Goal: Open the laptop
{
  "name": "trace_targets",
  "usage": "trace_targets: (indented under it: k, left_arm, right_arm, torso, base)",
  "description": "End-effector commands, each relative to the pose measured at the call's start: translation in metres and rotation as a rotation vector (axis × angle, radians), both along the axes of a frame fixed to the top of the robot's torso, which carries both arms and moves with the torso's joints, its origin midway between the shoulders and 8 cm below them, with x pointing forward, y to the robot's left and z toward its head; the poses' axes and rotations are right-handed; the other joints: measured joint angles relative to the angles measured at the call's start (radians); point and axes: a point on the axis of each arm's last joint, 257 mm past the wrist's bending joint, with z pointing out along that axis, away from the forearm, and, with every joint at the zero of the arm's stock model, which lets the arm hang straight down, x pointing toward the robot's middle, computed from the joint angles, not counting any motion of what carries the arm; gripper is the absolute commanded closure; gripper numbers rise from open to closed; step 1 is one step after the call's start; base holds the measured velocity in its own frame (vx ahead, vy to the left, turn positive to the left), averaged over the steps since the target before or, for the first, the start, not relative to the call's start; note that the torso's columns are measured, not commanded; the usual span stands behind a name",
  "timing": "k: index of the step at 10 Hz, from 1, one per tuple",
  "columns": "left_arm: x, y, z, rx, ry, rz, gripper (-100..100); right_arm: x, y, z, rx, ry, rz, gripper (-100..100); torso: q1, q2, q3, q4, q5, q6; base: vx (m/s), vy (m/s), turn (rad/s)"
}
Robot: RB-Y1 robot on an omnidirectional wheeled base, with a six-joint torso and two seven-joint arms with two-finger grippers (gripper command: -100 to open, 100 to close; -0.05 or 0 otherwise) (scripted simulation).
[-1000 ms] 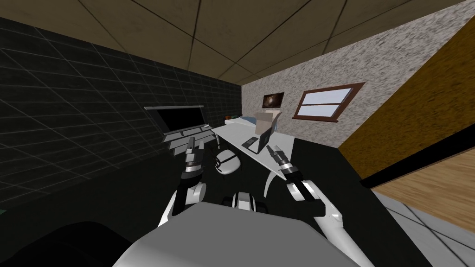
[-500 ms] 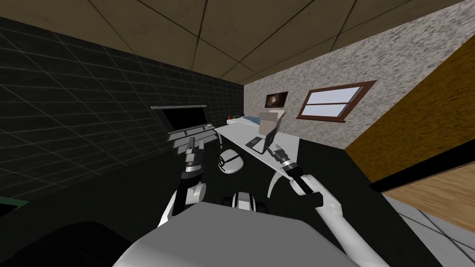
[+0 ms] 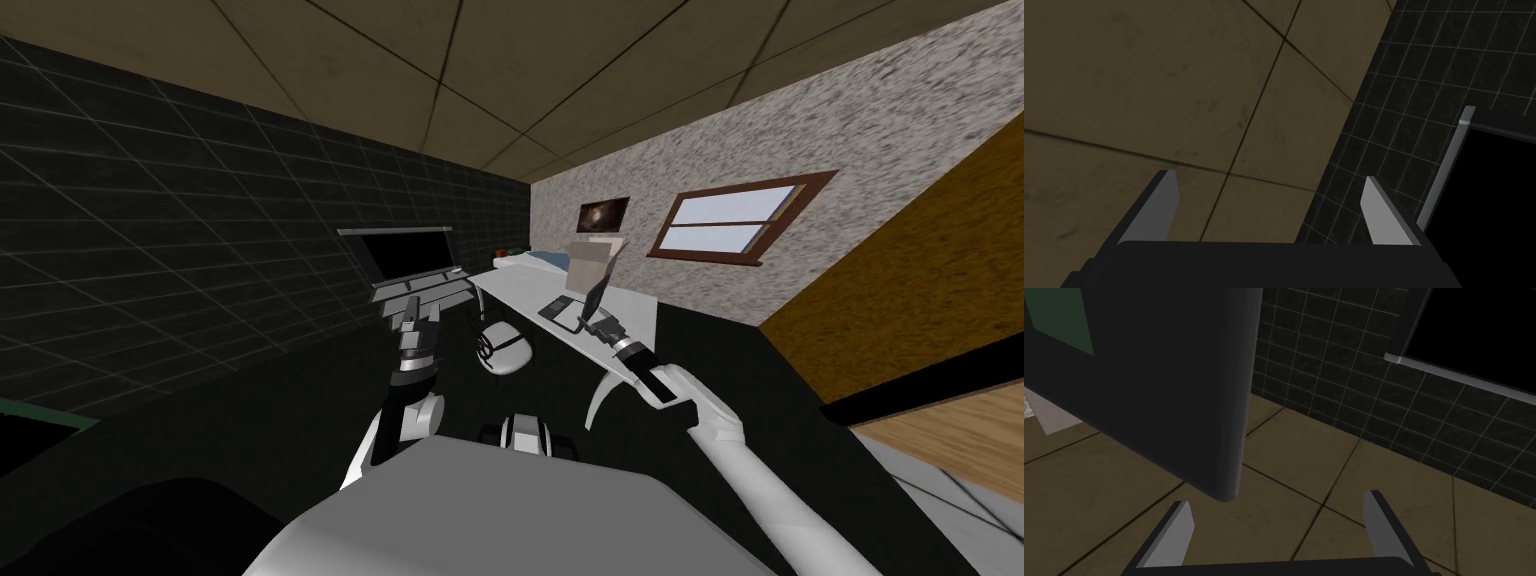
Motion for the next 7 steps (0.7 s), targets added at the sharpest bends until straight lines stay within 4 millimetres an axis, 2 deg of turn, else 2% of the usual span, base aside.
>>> trace_targets:
  k: [1,7]
  left_arm:
    - [0.000,0.000,0.000,0.000,0.000,0.000,0]
    - [0.000,0.000,0.000,0.000,0.000,0.000,0]
  right_arm:
    - [0.013,-0.020,-0.006,-0.129,-0.005,-0.032,-100]
    - [0.047,-0.096,0.004,-0.540,-0.035,-0.140,-100]
  torso:
    - [-0.001,0.001,0.000,0.000,0.000,0.000]
    - [0.000,0.000,0.000,0.000,0.000,0.000]
  base:
    - [-0.021,0.063,0.031]
    - [-0.008,0.098,0.047]
